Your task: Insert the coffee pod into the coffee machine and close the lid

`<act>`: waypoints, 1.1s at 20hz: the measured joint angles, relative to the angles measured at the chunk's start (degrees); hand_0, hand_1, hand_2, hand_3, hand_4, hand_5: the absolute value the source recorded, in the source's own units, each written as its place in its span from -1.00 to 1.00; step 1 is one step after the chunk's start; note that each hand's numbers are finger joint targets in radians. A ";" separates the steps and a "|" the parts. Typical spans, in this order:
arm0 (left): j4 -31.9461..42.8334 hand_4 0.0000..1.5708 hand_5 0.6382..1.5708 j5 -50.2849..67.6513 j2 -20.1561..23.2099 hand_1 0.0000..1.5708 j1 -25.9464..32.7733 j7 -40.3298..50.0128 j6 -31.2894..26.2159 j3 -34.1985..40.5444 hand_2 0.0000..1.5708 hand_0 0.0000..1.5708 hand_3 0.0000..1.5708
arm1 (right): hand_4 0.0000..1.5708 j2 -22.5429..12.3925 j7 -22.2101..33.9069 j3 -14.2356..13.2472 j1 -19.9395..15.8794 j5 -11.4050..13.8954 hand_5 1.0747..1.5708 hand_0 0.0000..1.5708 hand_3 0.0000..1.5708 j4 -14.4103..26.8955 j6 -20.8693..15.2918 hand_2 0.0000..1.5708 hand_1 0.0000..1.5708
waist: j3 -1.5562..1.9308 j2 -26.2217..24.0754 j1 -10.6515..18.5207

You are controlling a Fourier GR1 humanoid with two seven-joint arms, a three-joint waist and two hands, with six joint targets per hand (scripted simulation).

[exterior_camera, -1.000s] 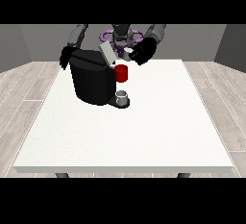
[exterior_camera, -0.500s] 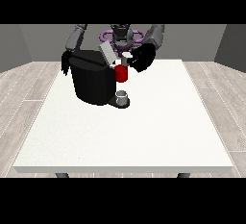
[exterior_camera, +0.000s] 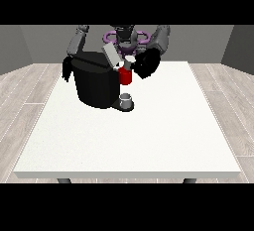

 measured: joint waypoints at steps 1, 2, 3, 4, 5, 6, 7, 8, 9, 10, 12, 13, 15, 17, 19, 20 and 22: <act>-0.10 -0.11 1.00 -0.01 0.15 0.94 -0.26 -0.27 -0.31 -0.15 0.95 0.94 0.84 | -0.76 -0.66 -0.06 -0.69 -0.61 -0.35 1.00 -1.00 -1.00 0.68 0.28 -1.00 -1.00 | 0.00 0.37 0.22; -0.04 -0.10 1.00 -0.13 0.19 0.89 0.09 -1.00 -0.03 -0.23 0.90 0.89 0.78 | -0.73 -1.01 0.53 -1.16 -1.32 -0.78 1.00 -1.00 -1.00 0.70 0.35 -1.00 -1.00 | 0.02 0.73 0.23; 0.00 -0.11 1.00 -0.49 0.44 0.84 0.14 -1.39 0.24 -0.45 0.88 0.84 0.69 | -0.71 -0.38 0.44 -0.77 -1.37 -0.40 1.00 -1.00 -1.00 0.63 -0.23 -1.00 -1.00 | 0.03 1.00 0.18; 0.33 -0.15 1.00 -0.80 0.92 0.81 0.36 -1.83 0.72 -0.38 0.86 0.81 0.72 | -0.67 0.01 1.00 -0.26 -1.36 -0.13 1.00 -1.00 -1.00 0.00 -0.54 -1.00 -1.00 | 0.06 1.02 -0.34; 0.43 -0.18 1.00 -0.73 1.17 0.85 -0.21 -1.62 0.50 -0.27 0.87 0.85 0.73 | -0.67 -0.09 0.79 -0.32 -1.83 0.02 1.00 -1.00 -1.00 0.36 -0.65 -1.00 -1.00 | 0.05 1.50 -0.33; 0.54 -0.19 1.00 -0.57 1.37 0.89 -1.00 -1.28 0.20 -0.10 0.88 0.89 0.74 | -0.65 -0.06 0.91 -0.47 -2.72 -0.03 1.00 -1.00 -1.00 0.73 -0.81 -1.00 -1.00 | 0.05 1.93 -0.34; 0.58 -0.23 1.00 -0.60 1.03 0.82 -1.15 -0.75 0.42 -0.15 0.86 0.82 0.73 | -0.68 0.02 0.70 -0.48 -2.86 0.24 1.00 -1.00 -1.00 1.36 -1.15 -1.00 -1.00 | 0.02 1.72 -0.18; 0.56 -0.23 1.00 -0.69 1.27 0.77 -1.71 -0.48 0.60 -0.07 0.84 0.77 0.75 | -0.67 -0.14 0.74 -0.67 -3.67 0.28 1.00 -1.00 -1.00 1.74 -1.32 -1.00 -1.00 | 0.01 2.12 -0.15; 0.44 -0.25 1.00 -0.70 1.26 0.77 -1.70 -0.15 0.68 -0.05 0.83 0.77 0.76 | -0.67 -0.43 0.33 -1.00 -3.42 0.04 1.00 -1.00 -1.00 2.53 -0.84 -1.00 -1.00 | -0.01 1.76 -0.04; 0.35 -0.24 1.00 -0.80 1.08 0.82 -1.58 -0.21 0.86 -0.19 0.84 0.82 0.78 | -0.68 -0.24 0.04 -0.96 -3.41 0.21 1.00 -1.00 -1.00 2.96 -1.06 -1.00 -1.00 | -0.01 1.53 0.11; 0.34 -0.20 1.00 -1.21 1.86 0.79 -2.74 0.73 1.15 -0.07 0.83 0.79 0.78 | -0.64 -0.10 0.08 -0.69 -4.18 0.52 1.00 -1.00 -1.00 3.54 -1.11 -1.00 -1.00 | -0.03 1.90 -0.38; 0.41 -0.20 1.00 -1.12 1.99 0.80 -2.97 0.74 1.15 0.10 0.83 0.80 0.74 | -0.66 0.09 -0.05 -0.68 -4.53 0.53 1.00 -1.00 -1.00 3.62 -1.26 -1.00 -1.00 | -0.05 2.00 -0.47; 0.77 -0.57 1.00 -0.88 2.52 0.09 -2.82 0.12 1.38 0.64 0.16 0.09 0.11 | -0.58 -0.15 0.71 -0.77 -5.12 0.22 1.00 -1.00 -1.00 3.40 -0.87 -1.00 -1.00 | -0.04 2.08 -0.83; 0.21 -1.00 1.00 0.05 1.11 -1.00 -1.84 -0.55 1.78 1.03 -1.00 -1.00 -1.00 | -0.56 -0.84 0.53 -1.69 -4.78 -0.67 1.00 -1.00 -1.00 4.66 0.17 -1.00 -1.00 | -0.03 1.21 -0.15; -0.39 -1.00 1.00 1.85 -0.88 -1.00 -0.12 -2.56 0.86 1.38 -1.00 -1.00 -1.00 | -0.56 -1.23 -0.50 -2.81 -3.74 -1.29 1.00 -1.00 -1.00 6.03 0.32 -1.00 -1.00 | -0.05 0.38 1.42; -0.80 -1.00 1.00 2.31 -2.25 -1.00 1.24 -3.83 0.96 1.15 -1.00 -1.00 -1.00 | -0.60 -1.35 -0.64 -3.14 -3.28 -1.44 1.00 -1.00 -1.00 6.63 0.31 -1.00 -1.00 | -0.05 -0.25 2.29; -1.79 -1.00 1.00 3.45 -5.07 -1.00 4.26 -6.05 1.05 0.82 -1.00 -1.00 -1.00 | -0.69 -1.97 -1.68 -4.15 -1.87 -1.94 1.00 -1.00 -1.00 8.20 0.76 -1.00 -1.00 | -0.05 -1.81 4.21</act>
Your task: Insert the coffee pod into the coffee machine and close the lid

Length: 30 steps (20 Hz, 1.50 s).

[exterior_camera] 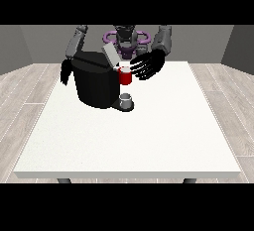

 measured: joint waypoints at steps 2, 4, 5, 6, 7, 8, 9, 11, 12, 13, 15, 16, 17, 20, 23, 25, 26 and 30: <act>-1.21 -1.00 1.00 1.35 -3.06 -1.00 3.60 -2.09 -0.45 -0.44 -1.00 -1.00 -1.00 | -0.67 0.03 -1.91 -0.87 2.39 -0.37 1.00 -1.00 -1.00 1.81 0.25 -1.00 -1.00 | 0.00 -2.45 2.37; -1.48 -1.00 1.00 2.89 -5.42 -1.00 7.99 -4.31 -0.81 -0.26 -1.00 -1.00 -1.00 | -0.65 -0.03 -2.29 -1.37 4.70 -0.91 1.00 -1.00 -1.00 2.38 0.77 -1.00 -1.00 | -0.01 -5.44 3.94; -1.78 -1.00 1.00 3.71 -6.60 -1.00 10.45 -5.80 -0.84 -0.09 -1.00 -1.00 -1.00 | -0.66 -0.11 -2.91 -1.54 6.18 -1.08 1.00 -1.00 -1.00 2.69 1.27 -1.00 -1.00 | -0.02 -6.80 4.87; -1.92 -1.00 1.00 4.71 -7.34 -1.00 12.95 -7.03 -1.65 0.18 -1.00 -1.00 -1.00 | -0.66 -0.51 -3.45 -1.87 7.79 -1.28 1.00 -1.00 -1.00 2.96 1.78 -1.00 -1.00 | -0.02 -8.67 5.91; -2.10 -1.00 1.00 5.86 -8.27 -1.00 15.02 -7.93 -2.26 0.59 -1.00 -1.00 -1.00 | -0.71 -0.23 -4.27 -1.86 9.44 -1.21 1.00 -1.00 -1.00 3.16 1.86 -1.00 -1.00 | -0.04 -10.53 6.72; -2.21 -0.82 1.00 6.66 -9.40 -1.00 17.67 -9.32 -2.65 0.68 -1.00 -1.00 -1.00 | -0.74 -0.12 -4.32 -1.78 10.91 -1.19 1.00 -1.00 -1.00 3.15 1.98 -1.00 -1.00 | -0.05 -12.50 7.46; -2.32 -0.73 1.00 7.75 -10.05 -1.00 19.68 -10.48 -3.25 1.15 -1.00 -1.00 -1.00 | -0.79 0.22 -4.75 -1.51 12.22 -0.99 1.00 -1.00 -1.00 3.01 1.99 -1.00 -1.00 | -0.06 -13.99 8.00; -1.74 -0.65 1.00 9.50 -10.80 -1.00 24.52 -12.46 -4.52 2.08 -1.00 -1.00 -1.00 | -1.00 1.58 -4.15 -0.13 15.11 -0.40 1.00 -1.00 -1.00 1.62 1.84 -1.00 -1.00 | -0.09 -17.87 8.28; -1.83 -0.55 1.00 10.20 -11.52 -1.00 26.70 -13.30 -5.21 2.13 -1.00 -1.00 -1.00 | -1.00 1.64 -4.26 0.30 16.28 0.03 1.00 -1.00 -1.00 1.30 1.81 -1.00 -1.00 | -0.08 -19.48 8.84; -1.83 -0.53 1.00 10.76 -11.85 -1.00 28.70 -14.09 -6.04 2.15 -1.00 -1.00 -1.00 | -1.00 2.37 -4.70 1.11 17.15 0.79 1.00 -1.00 -1.00 0.72 1.20 -1.00 -1.00 | -0.08 -20.81 9.38; -1.83 -0.62 1.00 11.31 -12.57 -1.00 32.93 -15.07 -6.50 2.08 -1.00 -1.00 -1.00 | -1.00 3.70 -4.01 3.10 19.19 1.95 1.00 -1.00 -1.00 -1.22 0.82 -1.00 -1.00 | -0.08 -24.07 9.37; -1.98 -0.56 1.00 11.36 -13.00 -1.00 34.88 -15.75 -6.95 1.71 -1.00 -1.00 -1.00 | -1.00 4.23 -4.11 4.08 19.86 2.80 1.00 -1.00 -1.00 -2.03 0.35 -1.00 -1.00 | -0.08 -25.37 9.82; -1.68 -0.64 1.00 11.73 -12.83 -1.00 37.08 -16.33 -7.42 1.99 -1.00 -1.00 -1.00 | -1.00 5.06 -3.60 5.45 20.63 3.79 1.00 -1.00 -1.00 -3.37 -0.23 -1.00 -1.00 | -0.09 -26.81 9.76; -0.87 -0.59 1.00 12.51 -12.87 -1.00 42.58 -16.63 -7.22 2.91 -1.00 -1.00 -1.00 | -0.77 7.10 0.39 9.47 21.86 6.15 1.00 -1.00 -1.00 -8.84 -1.79 -1.00 -1.00 | -0.12 -31.72 8.31; -0.33 -0.56 1.00 13.43 -11.47 -1.00 47.19 -16.57 -8.62 3.83 -1.00 -1.00 -1.00 | -0.66 8.76 3.93 14.26 23.57 7.31 1.00 -1.00 -1.00 -14.69 -2.97 -1.00 -1.00 | -0.11 -36.11 7.01; -0.49 -0.60 1.00 13.83 -10.71 -1.00 49.31 -17.49 -9.12 4.16 -1.00 -1.00 -1.00 | -0.73 9.39 5.24 16.95 23.72 7.50 1.00 -1.00 -1.00 -18.86 -3.96 -1.00 -1.00 | -0.09 -36.81 6.29; -0.41 -0.57 1.00 13.83 -10.60 -1.00 50.33 -17.69 -8.96 4.25 -1.00 -1.00 -1.00 | -0.85 9.62 6.28 18.56 23.72 7.98 1.00 -1.00 -1.00 -21.00 -4.68 -1.00 -1.00 | -0.09 -37.54 5.71; -1.59 -0.62 1.00 14.67 -10.66 -1.00 52.60 -17.17 -8.92 4.45 -1.00 -1.00 -1.00 | -0.68 9.99 11.62 21.24 22.37 9.31 1.00 -1.00 -1.00 -29.61 -6.44 -1.00 -1.00 | -0.07 -38.68 5.12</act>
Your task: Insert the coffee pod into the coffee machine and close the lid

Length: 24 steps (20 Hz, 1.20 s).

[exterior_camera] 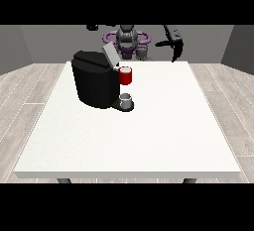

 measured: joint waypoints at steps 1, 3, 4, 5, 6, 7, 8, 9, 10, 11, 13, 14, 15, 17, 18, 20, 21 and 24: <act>-0.56 -0.72 1.00 0.51 0.30 -1.00 0.19 -0.73 -0.13 0.25 -1.00 -1.00 -1.00 | -0.57 -0.05 0.42 0.18 -0.37 0.34 1.00 -1.00 -1.00 -2.11 -0.34 -1.00 -1.00 | 0.00 1.16 -0.05; -2.03 -0.84 1.00 0.85 0.54 -1.00 1.60 -2.15 -1.13 -0.28 -1.00 -1.00 -1.00 | -0.44 -0.09 2.84 0.51 -1.26 1.58 1.00 -1.00 -1.00 -5.42 -1.62 -1.00 -1.00 | 0.01 2.71 0.84; -2.83 -0.85 1.00 1.25 0.55 -1.00 1.29 -2.74 -1.12 -0.41 -1.00 -1.00 -1.00 | -0.40 -0.25 3.32 0.53 -1.75 1.99 1.00 -1.00 -1.00 -7.17 -1.81 -1.00 -1.00 | 0.01 4.45 0.96; -4.03 -0.73 1.00 1.35 -0.17 -1.00 1.56 -2.81 -0.90 -1.05 -1.00 -1.00 -1.00 | -0.43 -0.48 3.36 0.53 -1.53 2.50 1.00 -1.00 -1.00 -8.07 -2.06 -1.00 -1.00 | 0.02 5.59 1.68; -5.06 -0.78 1.00 1.80 -0.26 -1.00 1.40 -2.86 -1.33 -1.33 -1.00 -1.00 -1.00 | -0.56 -0.30 2.57 0.96 -1.35 3.33 1.00 -1.00 -1.00 -8.08 -3.13 -1.00 -1.00 | 0.02 6.93 2.43; -6.08 -0.72 1.00 2.21 -0.53 -1.00 1.04 -2.52 -1.66 -1.71 -1.00 -1.00 -1.00 | -0.55 -0.15 2.62 0.80 -2.14 3.59 1.00 -1.00 -1.00 -8.02 -4.07 -1.00 -1.00 | 0.03 8.29 3.30; -6.80 -0.74 1.00 2.43 -0.80 -1.00 1.30 -3.06 -1.81 -2.05 -1.00 -1.00 -1.00 | -0.53 -0.02 3.23 0.37 -3.17 3.73 1.00 -1.00 -1.00 -8.22 -4.52 -1.00 -1.00 | 0.04 9.54 3.96; -7.60 -0.78 1.00 2.56 -1.25 -1.00 1.04 -3.31 -1.97 -2.59 -1.00 -1.00 -1.00 | -0.63 0.08 4.18 0.27 -4.90 3.94 1.00 -1.00 -1.00 -8.15 -5.67 -1.00 -1.00 | 0.05 10.70 4.80; -7.80 -0.77 1.00 2.91 -1.14 -1.00 0.89 -4.35 -2.17 -2.59 -1.00 -1.00 -1.00 | -0.63 0.16 4.04 0.86 -5.94 4.24 1.00 -1.00 -1.00 -8.04 -6.98 -1.00 -1.00 | 0.04 12.22 5.16; -8.51 -0.76 1.00 3.28 -1.20 -1.00 0.59 -4.53 -2.29 -2.83 -1.00 -1.00 -1.00 | -0.66 0.15 4.08 0.29 -7.27 4.55 1.00 -1.00 -1.00 -7.70 -7.24 -1.00 -1.00 | 0.04 13.47 5.59; -9.51 -0.74 1.00 3.67 -0.97 -1.00 0.93 -5.31 -2.76 -3.45 -1.00 -1.00 -1.00 | -0.66 0.26 5.20 0.91 -9.12 5.63 1.00 -1.00 -1.00 -7.65 -9.13 -1.00 -1.00 | 0.04 15.16 6.18; -10.18 -0.77 1.00 3.87 -0.90 -1.00 1.19 -5.39 -2.95 -3.84 -1.00 -1.00 -1.00 | -0.73 0.30 6.33 1.30 -9.96 6.11 1.00 -1.00 -1.00 -7.96 -10.14 -1.00 -1.00 | 0.04 15.59 6.39; -10.90 -0.76 1.00 3.81 -0.62 -1.00 1.90 -6.16 -3.45 -4.31 -1.00 -1.00 -1.00 | -0.74 0.32 6.63 1.33 -10.64 6.65 1.00 -1.00 -1.00 -7.72 -11.12 -1.00 -1.00 | 0.04 15.99 6.91; -13.42 -0.70 1.00 3.90 -1.39 -1.00 2.06 -5.35 -3.28 -5.48 -1.00 -1.00 -1.00 | -0.71 0.30 6.89 0.33 -12.84 7.93 1.00 -1.00 -1.00 -5.80 -12.45 -1.00 -1.00 | 0.04 16.74 8.41; -14.11 -0.60 1.00 3.56 -1.79 -1.00 2.25 -6.09 -2.71 -6.05 -1.00 -1.00 -1.00 | -0.71 0.11 6.46 -0.24 -13.82 8.32 1.00 -1.00 -1.00 -4.94 -12.47 -1.00 -1.00 | 0.05 17.54 8.63; -16.56 -0.64 1.00 4.08 -1.60 -1.00 2.80 -4.94 -3.48 -6.72 -1.00 -1.00 -1.00 | -0.55 -0.04 6.45 -1.75 -15.51 8.72 1.00 -1.00 -1.00 -2.98 -13.42 -1.00 -1.00 | 0.05 17.97 9.96; -17.70 -0.52 1.00 4.00 -2.03 -1.00 3.39 -4.63 -3.42 -7.43 -1.00 -1.00 -1.00 | -0.55 0.04 6.86 -1.97 -16.28 8.71 1.00 -1.00 -1.00 -2.08 -14.25 -1.00 -1.00 | 0.06 18.15 10.42; -21.10 -0.52 1.00 4.66 -1.94 -1.00 4.96 -3.19 -3.86 -8.23 -1.00 -1.00 -1.00 | -0.50 -0.49 6.34 -4.70 -18.27 8.07 1.00 -1.00 -1.00 1.02 -14.08 -1.00 -1.00 | 0.06 19.03 11.44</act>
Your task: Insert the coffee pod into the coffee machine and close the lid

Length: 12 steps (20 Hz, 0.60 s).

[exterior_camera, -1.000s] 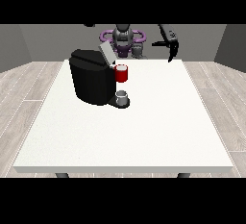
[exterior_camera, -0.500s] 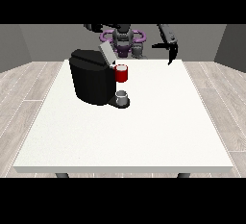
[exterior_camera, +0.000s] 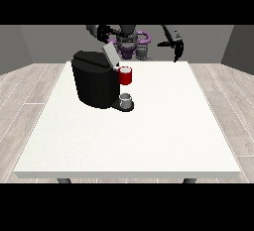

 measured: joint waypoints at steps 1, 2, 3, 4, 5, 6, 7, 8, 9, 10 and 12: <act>-0.44 -0.52 1.00 0.01 0.24 -1.00 0.19 -0.52 -0.08 -0.09 -1.00 -1.00 -1.00 | -0.47 0.07 -0.01 -0.77 -1.40 0.13 1.00 -1.00 -1.00 1.02 -0.44 -1.00 -1.00 | 0.01 0.78 0.27; -0.92 -0.56 1.00 0.18 0.58 -1.00 0.46 -0.60 -0.45 -0.15 -1.00 -1.00 -1.00 | -0.51 -0.01 -0.16 -1.67 -2.33 0.08 1.00 -1.00 -1.00 2.13 -0.82 -1.00 -1.00 | 0.00 1.44 0.56; -0.98 -0.61 1.00 0.06 0.55 -1.00 0.22 -0.93 0.16 -0.06 -1.00 -1.00 -1.00 | -0.54 -0.51 -0.61 -2.58 -3.14 -0.22 1.00 -1.00 -1.00 2.92 -0.57 -1.00 -1.00 | 0.00 2.27 0.29; -0.87 -0.62 1.00 0.00 0.31 -1.00 0.17 -1.63 0.82 0.02 -1.00 -1.00 -1.00 | -0.53 -1.24 -0.59 -3.60 -4.24 -0.65 1.00 -1.00 -1.00 3.60 -0.08 -1.00 -1.00 | 0.00 2.95 0.10; -0.76 -0.61 1.00 0.45 0.64 -1.00 0.00 -1.66 0.87 0.46 -1.00 -1.00 -1.00 | -0.50 -1.79 -0.92 -4.37 -4.74 -1.09 1.00 -1.00 -1.00 4.21 0.51 -1.00 -1.00 | -0.01 3.26 -0.27; -0.72 -0.58 1.00 1.10 1.07 -1.00 -0.57 -1.24 0.72 0.91 -1.00 -1.00 -1.00 | -0.50 -1.88 -1.10 -4.73 -5.47 -1.12 1.00 -1.00 -1.00 5.00 0.66 -1.00 -1.00 | -0.01 3.50 -0.55; -1.13 -0.55 1.00 1.32 1.07 -1.00 -0.02 -1.43 0.67 0.82 -1.00 -1.00 -1.00 | -0.48 -2.43 -1.51 -5.57 -5.76 -1.61 1.00 -1.00 -1.00 5.88 1.24 -1.00 -1.00 | -0.01 3.51 -0.51; -1.62 -0.57 1.00 1.99 1.49 -1.00 -0.10 -0.87 0.14 1.08 -1.00 -1.00 -1.00 | -0.46 -2.66 -1.22 -6.39 -6.81 -1.94 1.00 -1.00 -1.00 6.82 1.22 -1.00 -1.00 | 0.00 3.71 -0.10; -1.39 -0.55 1.00 2.02 1.69 -1.00 -0.26 -1.32 0.17 1.11 -1.00 -1.00 -1.00 | -0.42 -2.96 -1.56 -7.02 -7.89 -2.20 1.00 -1.00 -1.00 7.81 1.47 -1.00 -1.00 | 0.00 4.26 -0.13; -1.55 -0.53 1.00 2.03 1.43 -1.00 -0.63 -1.48 0.44 0.90 -1.00 -1.00 -1.00 | -0.41 -3.35 -2.28 -7.85 -9.09 -2.67 1.00 -1.00 -1.00 8.95 1.77 -1.00 -1.00 | 0.00 5.03 0.11; -2.62 -0.64 1.00 2.38 1.29 -1.00 -0.43 -0.11 0.63 0.54 -1.00 -1.00 -1.00 | -0.46 -2.83 -3.13 -8.09 -9.68 -2.30 1.00 -1.00 -1.00 11.25 1.04 -1.00 -1.00 | 0.00 4.97 0.45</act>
